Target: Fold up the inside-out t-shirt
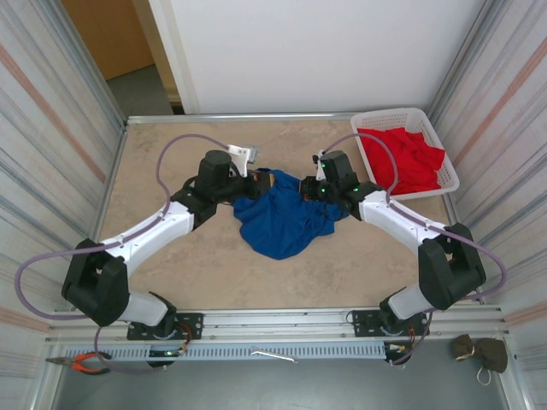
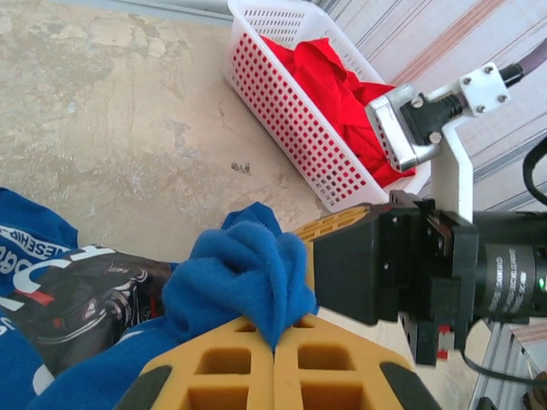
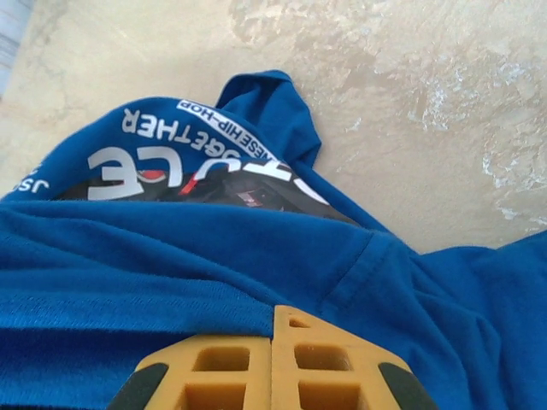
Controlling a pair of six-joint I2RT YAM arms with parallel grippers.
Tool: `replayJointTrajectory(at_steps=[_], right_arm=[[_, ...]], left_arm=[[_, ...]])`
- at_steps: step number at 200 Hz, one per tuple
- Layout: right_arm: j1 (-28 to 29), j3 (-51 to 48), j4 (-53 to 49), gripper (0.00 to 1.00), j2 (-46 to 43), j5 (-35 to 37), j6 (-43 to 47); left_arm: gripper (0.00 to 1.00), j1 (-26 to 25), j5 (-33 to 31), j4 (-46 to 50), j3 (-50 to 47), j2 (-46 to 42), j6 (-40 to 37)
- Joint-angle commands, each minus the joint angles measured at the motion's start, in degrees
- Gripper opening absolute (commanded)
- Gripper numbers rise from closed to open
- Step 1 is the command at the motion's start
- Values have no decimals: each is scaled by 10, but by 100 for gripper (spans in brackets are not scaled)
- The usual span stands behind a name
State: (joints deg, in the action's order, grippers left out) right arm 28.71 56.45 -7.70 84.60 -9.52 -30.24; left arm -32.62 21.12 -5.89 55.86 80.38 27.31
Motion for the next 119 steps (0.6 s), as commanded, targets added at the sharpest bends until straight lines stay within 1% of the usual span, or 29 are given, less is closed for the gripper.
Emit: replayJointTrajectory(at_steps=[1,23,45,49,58,63,67,71,80,86,99,119], right_arm=[[-24,-21,52,0,-48,-91,-10],[-49,-34,85,0,-103,-171,-32],[-60,-47,146,0,-146,-249,-59],[-60,-46,154,0,-150,-261,-61],[-60,-46,163,0,-153,-279,-62],[-60,-46,164,0,-153,-285,-60],[-60,-46,164,0,-153,-290,-57],[-61,-46,161,0,-152,-293,-52],[-63,-47,157,0,-148,-299,-43],[-66,-51,161,0,-147,-308,-41],[-74,-60,177,0,-140,-325,-46],[-79,-66,182,0,-134,-336,-46]], left_arm=[[0,21,-13,-5,1,-23,3],[0,52,-13,-30,-33,-16,14],[0,74,-2,-42,-47,3,17],[7,77,4,-44,-47,6,17],[32,81,13,-47,-47,12,17],[44,83,19,-48,-47,12,16],[50,83,21,-49,-47,11,15],[55,83,22,-49,-48,9,14],[62,82,23,-50,-50,1,14],[64,81,22,-51,-51,-6,13],[66,74,13,-48,-58,-27,1],[68,47,-14,-22,-59,-60,-35]])
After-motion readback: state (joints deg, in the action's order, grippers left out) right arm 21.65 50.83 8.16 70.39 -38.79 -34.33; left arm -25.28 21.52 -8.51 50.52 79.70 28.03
